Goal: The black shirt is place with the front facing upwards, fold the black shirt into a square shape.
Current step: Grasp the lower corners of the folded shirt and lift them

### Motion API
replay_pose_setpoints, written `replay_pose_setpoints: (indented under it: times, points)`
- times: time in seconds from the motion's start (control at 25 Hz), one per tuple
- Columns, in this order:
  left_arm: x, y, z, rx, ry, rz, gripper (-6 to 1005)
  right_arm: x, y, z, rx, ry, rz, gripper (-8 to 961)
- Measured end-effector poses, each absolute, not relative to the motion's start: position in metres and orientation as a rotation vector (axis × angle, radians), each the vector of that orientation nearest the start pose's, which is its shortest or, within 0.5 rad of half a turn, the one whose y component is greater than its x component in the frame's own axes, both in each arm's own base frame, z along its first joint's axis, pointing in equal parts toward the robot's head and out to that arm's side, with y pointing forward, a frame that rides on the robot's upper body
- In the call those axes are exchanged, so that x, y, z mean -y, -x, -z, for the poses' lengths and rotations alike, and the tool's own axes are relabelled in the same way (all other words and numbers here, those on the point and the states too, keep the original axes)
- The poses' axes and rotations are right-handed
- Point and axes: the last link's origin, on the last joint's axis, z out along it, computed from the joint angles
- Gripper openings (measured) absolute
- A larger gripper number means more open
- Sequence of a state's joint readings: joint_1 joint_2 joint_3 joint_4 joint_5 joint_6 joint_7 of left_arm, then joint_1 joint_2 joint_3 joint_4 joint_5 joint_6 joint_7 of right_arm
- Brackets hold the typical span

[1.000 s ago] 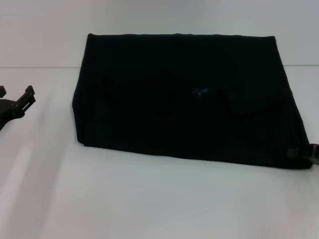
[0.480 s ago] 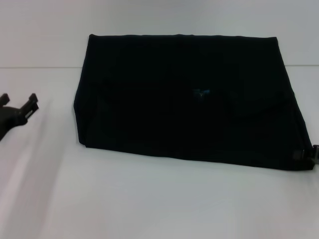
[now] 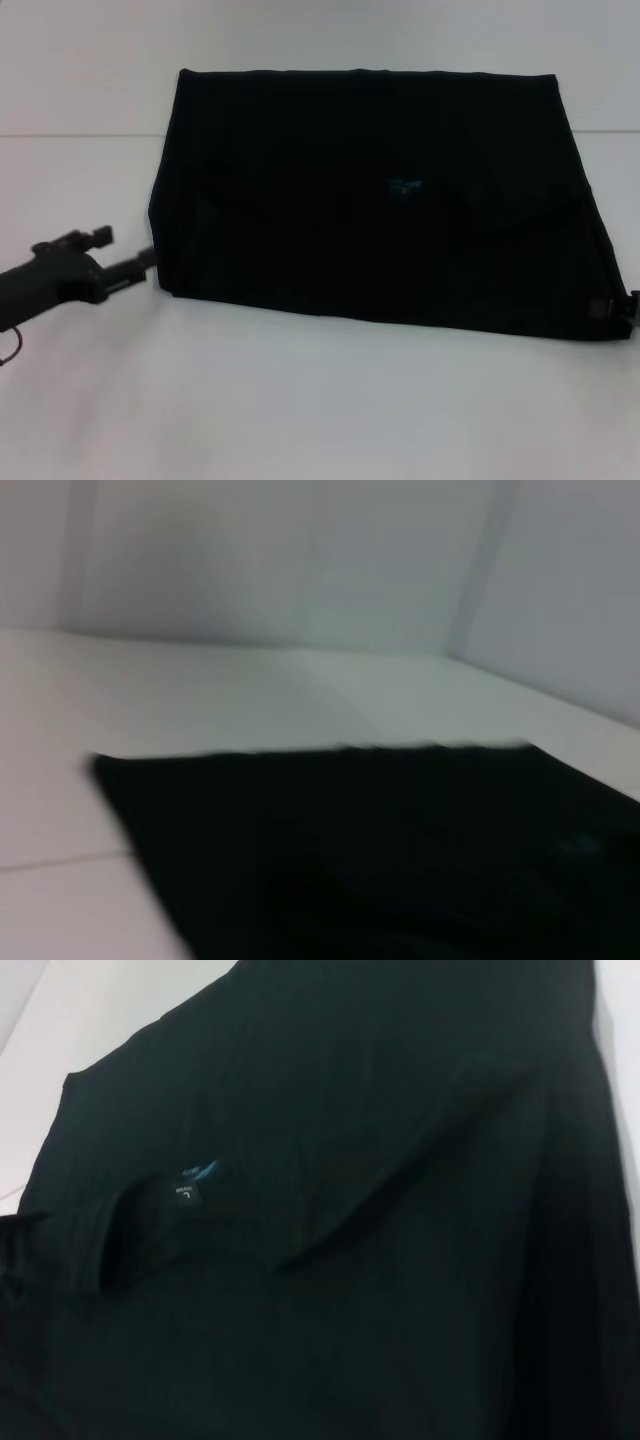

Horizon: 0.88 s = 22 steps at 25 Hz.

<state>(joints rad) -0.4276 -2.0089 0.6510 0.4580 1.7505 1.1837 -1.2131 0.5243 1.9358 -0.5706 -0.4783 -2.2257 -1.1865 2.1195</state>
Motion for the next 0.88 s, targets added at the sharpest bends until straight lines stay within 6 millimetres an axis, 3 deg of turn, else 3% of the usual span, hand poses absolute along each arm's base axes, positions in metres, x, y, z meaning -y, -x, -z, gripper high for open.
replay_pose_setpoints:
  times: [0.2, 0.4, 0.64, 0.88]
  points:
    - [-0.335, 0.336, -0.018, 0.786, 2.405, 0.506, 800, -0.34, -0.366, -0.036, -1.708, 2.022, -0.442, 54]
    - [-0.342, 0.329, -0.007, 0.765, 2.477, 0.423, 801, -0.334, -0.368, -0.035, -1.697, 2.041, -0.444, 54]
    - [-0.359, 0.324, 0.019, 0.76, 2.479, 0.24, 801, -0.329, -0.369, -0.04, -1.679, 2.049, -0.497, 54]
    - [-0.369, 0.322, 0.018, 0.763, 2.431, 0.222, 802, -0.326, -0.37, -0.042, -1.667, 2.054, -0.524, 54]
